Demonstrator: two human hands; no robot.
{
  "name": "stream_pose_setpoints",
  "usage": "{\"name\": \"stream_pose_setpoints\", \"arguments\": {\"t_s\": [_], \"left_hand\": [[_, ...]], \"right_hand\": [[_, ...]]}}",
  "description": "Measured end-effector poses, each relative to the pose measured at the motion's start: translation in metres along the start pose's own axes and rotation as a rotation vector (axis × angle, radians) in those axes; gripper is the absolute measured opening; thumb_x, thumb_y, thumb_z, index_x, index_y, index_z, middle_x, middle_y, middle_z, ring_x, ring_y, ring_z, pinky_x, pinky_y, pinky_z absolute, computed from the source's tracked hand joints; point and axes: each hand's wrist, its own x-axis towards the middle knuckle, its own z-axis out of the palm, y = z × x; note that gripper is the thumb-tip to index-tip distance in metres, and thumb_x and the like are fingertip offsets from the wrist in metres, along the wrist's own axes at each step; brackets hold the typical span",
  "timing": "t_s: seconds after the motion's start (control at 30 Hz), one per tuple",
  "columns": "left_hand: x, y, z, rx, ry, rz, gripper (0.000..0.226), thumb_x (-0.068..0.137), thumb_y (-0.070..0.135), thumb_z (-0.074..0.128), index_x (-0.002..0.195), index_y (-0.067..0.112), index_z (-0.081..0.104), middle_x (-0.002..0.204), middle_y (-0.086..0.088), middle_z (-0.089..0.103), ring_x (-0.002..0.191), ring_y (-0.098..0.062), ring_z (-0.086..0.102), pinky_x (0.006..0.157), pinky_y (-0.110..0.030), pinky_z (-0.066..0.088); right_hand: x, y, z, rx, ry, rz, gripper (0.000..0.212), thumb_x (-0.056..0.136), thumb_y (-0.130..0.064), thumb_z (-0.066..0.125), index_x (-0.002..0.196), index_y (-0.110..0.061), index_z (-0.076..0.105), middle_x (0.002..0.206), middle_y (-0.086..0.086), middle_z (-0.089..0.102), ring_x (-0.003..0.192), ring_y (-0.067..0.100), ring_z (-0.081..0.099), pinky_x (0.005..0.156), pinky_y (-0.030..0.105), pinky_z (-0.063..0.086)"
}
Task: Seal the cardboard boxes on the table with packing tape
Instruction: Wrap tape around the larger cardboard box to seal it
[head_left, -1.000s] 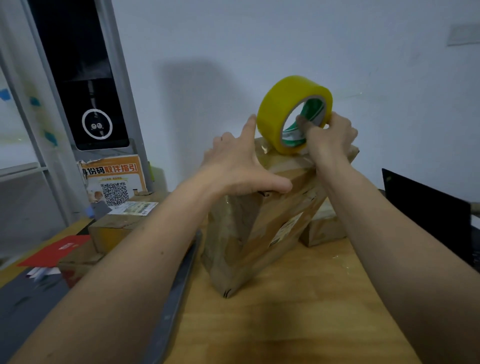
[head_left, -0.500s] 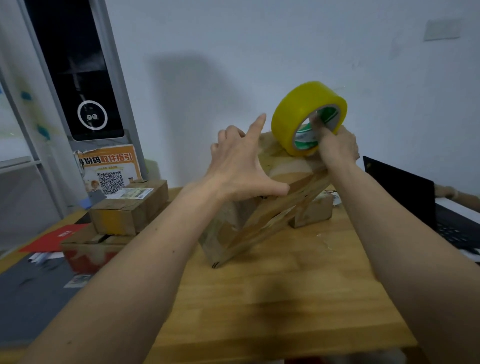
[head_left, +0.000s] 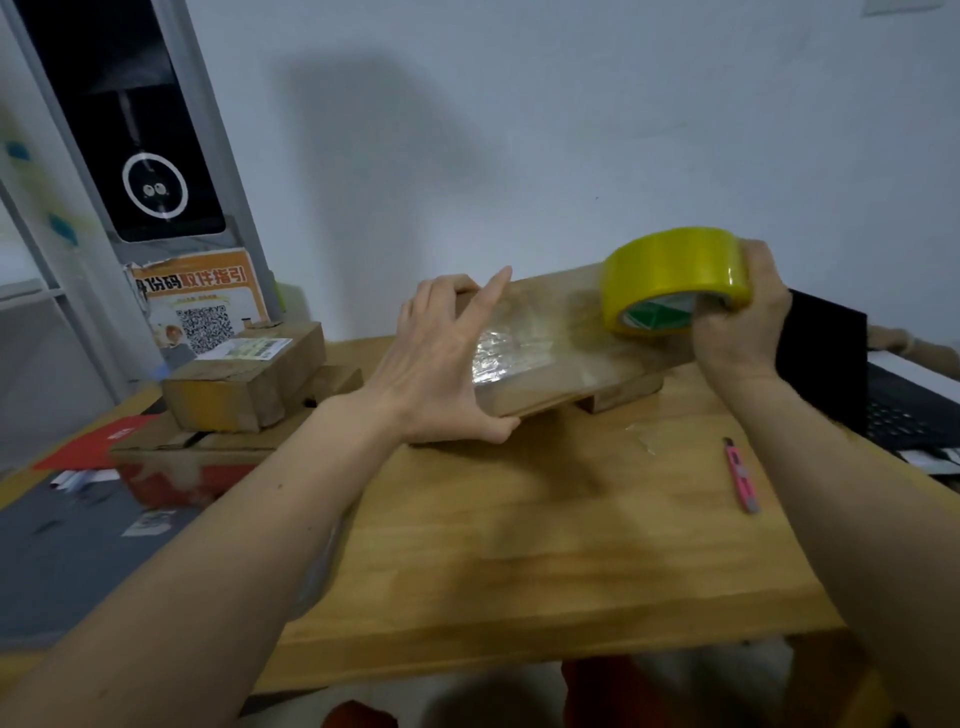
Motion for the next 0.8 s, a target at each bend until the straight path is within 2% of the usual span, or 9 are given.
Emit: {"name": "stream_pose_setpoints", "arguments": {"t_s": [0.1,0.2,0.3,0.33,0.4,0.5,0.63,0.73,0.8], "left_hand": [[-0.013,-0.008,0.006,0.059,-0.021,0.010,0.135,0.052,0.056,0.087,0.158,0.013,0.015,0.138,-0.021,0.036,0.126,-0.034,0.035,0.107,-0.041,0.029],[-0.027,-0.016,0.010,0.159,-0.085,-0.014,0.139,0.053,0.060,0.084,0.159,0.015,0.005,0.141,-0.022,0.033,0.128,-0.037,0.034,0.112,-0.048,0.026],[-0.042,-0.015,0.021,0.429,-0.203,-0.076,0.145,0.056,0.071,0.075,0.153,0.022,-0.021,0.143,-0.022,0.031,0.133,-0.037,0.030,0.118,-0.061,0.010],[-0.045,-0.013,0.027,0.501,-0.226,-0.090,0.145,0.057,0.073,0.074,0.150,0.024,-0.027,0.142,-0.022,0.031,0.133,-0.038,0.030,0.118,-0.063,0.006],[-0.050,-0.007,0.038,0.552,-0.252,-0.121,0.146,0.059,0.072,0.074,0.146,0.026,-0.033,0.142,-0.022,0.028,0.134,-0.039,0.029,0.118,-0.064,0.006],[-0.052,-0.007,0.043,0.515,-0.249,-0.148,0.145,0.059,0.065,0.077,0.148,0.027,-0.030,0.142,-0.023,0.026,0.133,-0.039,0.027,0.119,-0.058,0.012],[-0.036,-0.011,0.028,0.439,-0.204,-0.092,0.144,0.057,0.063,0.078,0.153,0.025,-0.023,0.137,-0.024,0.031,0.126,-0.038,0.032,0.113,-0.048,0.024],[-0.012,-0.011,0.001,0.296,-0.212,-0.073,0.144,0.056,0.057,0.083,0.155,0.028,-0.017,0.136,-0.022,0.031,0.126,-0.036,0.031,0.109,-0.043,0.024],[0.007,-0.012,-0.021,0.172,-0.223,-0.078,0.141,0.057,0.050,0.086,0.156,0.032,-0.011,0.132,-0.017,0.033,0.123,-0.032,0.031,0.107,-0.039,0.023]], "right_hand": [[-0.009,0.006,0.000,-0.060,-0.069,0.001,0.025,0.074,-0.012,0.047,0.098,-0.005,0.053,0.073,0.005,0.052,0.066,0.007,0.044,0.057,0.025,0.030],[-0.025,0.001,0.003,-0.049,-0.158,-0.052,0.026,0.072,-0.008,0.055,0.097,-0.004,0.052,0.073,-0.002,0.049,0.066,0.008,0.042,0.058,0.026,0.028],[-0.047,-0.005,0.007,-0.104,-0.232,-0.114,0.035,0.066,-0.005,0.060,0.101,0.000,0.054,0.077,0.009,0.054,0.068,0.013,0.044,0.058,0.024,0.026],[-0.054,-0.007,0.009,-0.109,-0.252,-0.130,0.038,0.066,-0.005,0.060,0.102,0.003,0.054,0.077,0.012,0.056,0.068,0.014,0.045,0.060,0.025,0.028],[-0.066,-0.009,0.012,-0.075,-0.291,-0.121,0.040,0.068,-0.005,0.061,0.105,0.005,0.053,0.084,0.018,0.059,0.073,0.027,0.053,0.063,0.034,0.038],[-0.072,-0.005,0.011,-0.044,-0.303,-0.121,0.039,0.069,-0.005,0.062,0.105,0.006,0.055,0.094,0.019,0.061,0.081,0.032,0.057,0.065,0.038,0.043],[-0.064,-0.002,0.009,-0.070,-0.247,-0.070,0.035,0.067,0.002,0.069,0.099,0.000,0.055,0.083,0.007,0.055,0.073,0.021,0.050,0.058,0.024,0.032],[-0.039,-0.017,0.012,0.044,-0.099,0.063,0.032,0.070,0.007,0.056,0.098,-0.008,0.054,0.078,-0.007,0.050,0.070,0.006,0.046,0.056,0.009,0.033],[-0.012,-0.034,0.016,0.090,-0.033,0.131,0.034,0.070,0.005,0.051,0.102,-0.006,0.055,0.081,-0.010,0.051,0.069,0.000,0.048,0.057,0.004,0.035]]}}
